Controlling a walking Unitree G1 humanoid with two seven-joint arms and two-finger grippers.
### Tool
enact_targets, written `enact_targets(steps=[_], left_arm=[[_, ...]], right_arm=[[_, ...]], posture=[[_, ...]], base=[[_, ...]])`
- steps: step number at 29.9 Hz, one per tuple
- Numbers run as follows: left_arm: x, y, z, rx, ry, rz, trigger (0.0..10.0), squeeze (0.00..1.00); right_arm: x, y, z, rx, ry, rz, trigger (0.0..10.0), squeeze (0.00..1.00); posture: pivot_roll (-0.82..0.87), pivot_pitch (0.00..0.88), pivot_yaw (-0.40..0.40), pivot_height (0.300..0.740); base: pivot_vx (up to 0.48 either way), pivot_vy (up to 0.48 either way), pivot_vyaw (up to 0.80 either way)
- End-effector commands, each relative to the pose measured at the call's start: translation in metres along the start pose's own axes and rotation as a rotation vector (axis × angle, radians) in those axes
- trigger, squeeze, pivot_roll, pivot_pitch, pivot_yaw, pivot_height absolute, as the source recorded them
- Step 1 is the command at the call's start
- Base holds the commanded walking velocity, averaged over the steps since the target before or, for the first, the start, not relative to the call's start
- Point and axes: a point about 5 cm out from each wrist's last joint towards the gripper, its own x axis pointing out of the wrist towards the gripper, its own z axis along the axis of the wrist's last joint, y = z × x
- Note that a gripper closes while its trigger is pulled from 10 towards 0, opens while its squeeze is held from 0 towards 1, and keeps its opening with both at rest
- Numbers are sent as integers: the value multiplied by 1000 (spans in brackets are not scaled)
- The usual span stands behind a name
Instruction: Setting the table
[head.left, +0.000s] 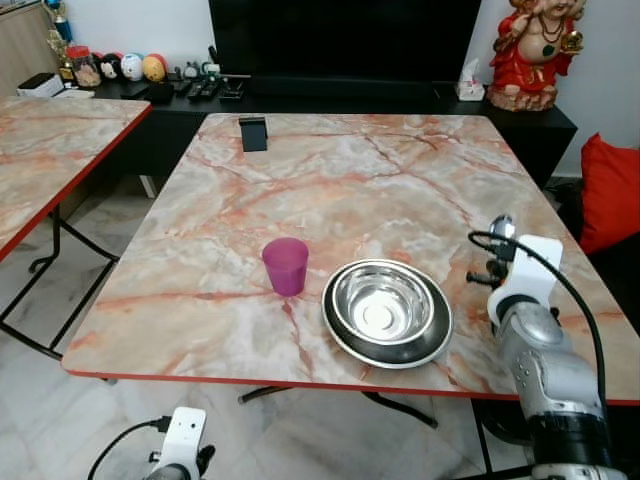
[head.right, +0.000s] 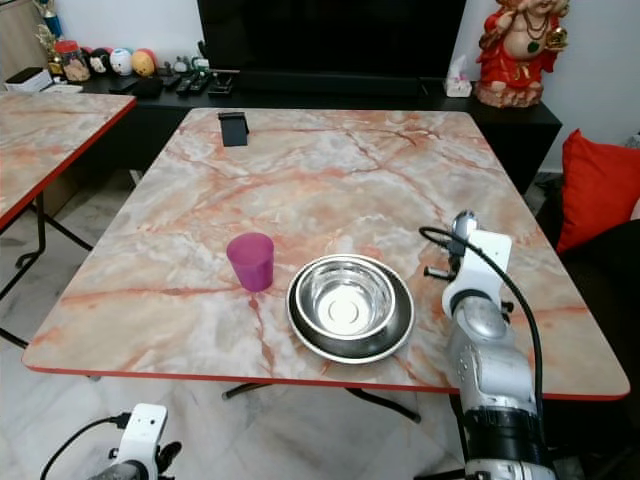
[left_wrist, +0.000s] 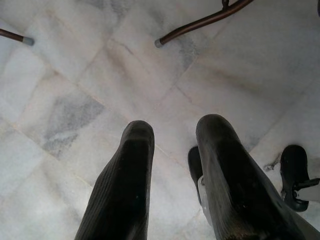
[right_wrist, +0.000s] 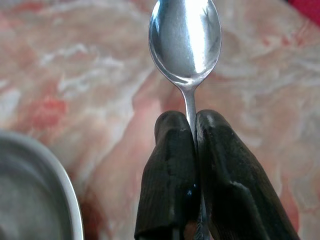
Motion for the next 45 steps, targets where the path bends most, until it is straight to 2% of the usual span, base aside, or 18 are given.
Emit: enact_targets(steps=[1,3,7,12,15,31,45], left_arm=[[-2,-1,-9,0,44,-6,10000,0],[-2,-1,-10,-1,47,-7,10000,0],[-2,-1,-10,-3,47,-6,10000,0],[-2,0,-10,-4,48,-4,10000,0],[-2,0,-10,-3,48,-3,10000,0],[-2,-1,-10,-6,47,-2,10000,0],[-1,-1,-7,-7,36,-4,10000,0]], right_arm=[[-2,-1,-1,-36,23,21,10000,0],[-3,-4,-4,-86,57,11,10000,0],[-3,-4,-5,-68,64,18,10000,0],[-2,-3,-5,-103,65,21,10000,0],[-2,-1,-5,-77,56,35,10000,0],[4,16,-11,-95,79,99,10000,0],[9,17,-18,-112,98,103,10000,0]], posture=[[-44,0,0,740],[-44,0,0,740],[-44,0,0,740],[-39,0,-3,740],[-37,0,-4,740],[-19,0,-10,740],[-19,0,-10,740]], base=[[0,0,0],[0,0,0],[0,0,0],[0,0,0],[0,0,0],[0,0,0],[0,0,0]])
